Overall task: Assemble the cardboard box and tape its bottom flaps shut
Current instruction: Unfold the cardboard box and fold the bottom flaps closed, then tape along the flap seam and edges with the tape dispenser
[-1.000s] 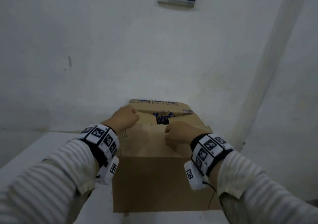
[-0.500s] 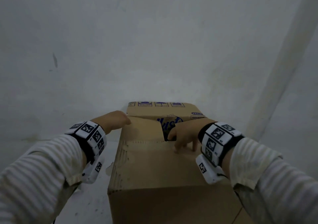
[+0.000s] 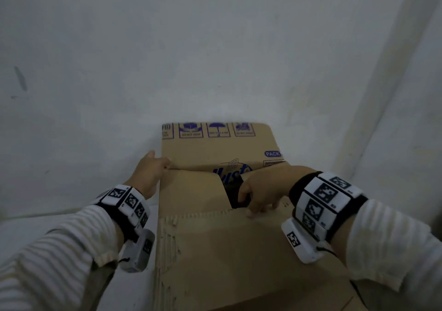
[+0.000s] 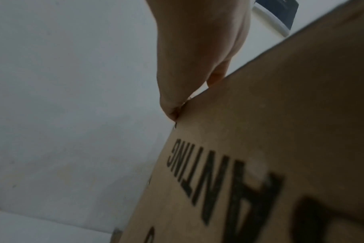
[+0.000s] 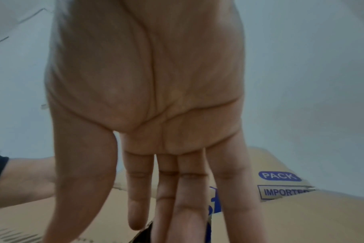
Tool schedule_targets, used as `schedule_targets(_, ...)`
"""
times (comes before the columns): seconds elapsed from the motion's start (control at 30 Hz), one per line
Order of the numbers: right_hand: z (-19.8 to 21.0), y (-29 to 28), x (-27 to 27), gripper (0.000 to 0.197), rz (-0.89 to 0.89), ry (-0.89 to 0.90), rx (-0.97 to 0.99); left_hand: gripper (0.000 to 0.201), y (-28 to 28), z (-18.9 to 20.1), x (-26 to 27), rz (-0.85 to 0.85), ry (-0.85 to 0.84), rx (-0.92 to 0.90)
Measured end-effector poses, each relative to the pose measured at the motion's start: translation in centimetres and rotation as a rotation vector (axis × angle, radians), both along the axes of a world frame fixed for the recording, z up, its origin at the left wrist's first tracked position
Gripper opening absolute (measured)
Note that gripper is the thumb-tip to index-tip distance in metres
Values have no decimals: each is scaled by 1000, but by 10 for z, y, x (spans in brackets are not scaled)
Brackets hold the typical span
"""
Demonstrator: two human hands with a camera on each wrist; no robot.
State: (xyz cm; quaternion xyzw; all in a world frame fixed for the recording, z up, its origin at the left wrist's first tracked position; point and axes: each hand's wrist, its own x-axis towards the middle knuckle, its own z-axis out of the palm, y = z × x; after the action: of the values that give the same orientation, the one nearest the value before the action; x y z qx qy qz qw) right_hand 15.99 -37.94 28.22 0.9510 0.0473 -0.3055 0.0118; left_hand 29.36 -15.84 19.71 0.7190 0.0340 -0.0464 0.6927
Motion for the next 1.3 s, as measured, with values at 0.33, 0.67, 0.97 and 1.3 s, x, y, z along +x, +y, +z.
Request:
schedule_targets(0.33, 12, -6, 3, 65, -46, -1007, 137, 44, 10, 3, -40, -25, -440, 55)
schedule_targets(0.67, 3, -8, -32, 52, 136, -117, -135, 16, 8, -21, -120, -194, -399, 426)
schedule_targets(0.97, -2, -4, -58, 57, 238, -119, -205, 41, 0, -13, -159, -163, -294, 650)
schedule_targets(1.3, 8, 74, -79, 53, 417, -316, 35, 42, 20, -8, -207, 29, -175, 384)
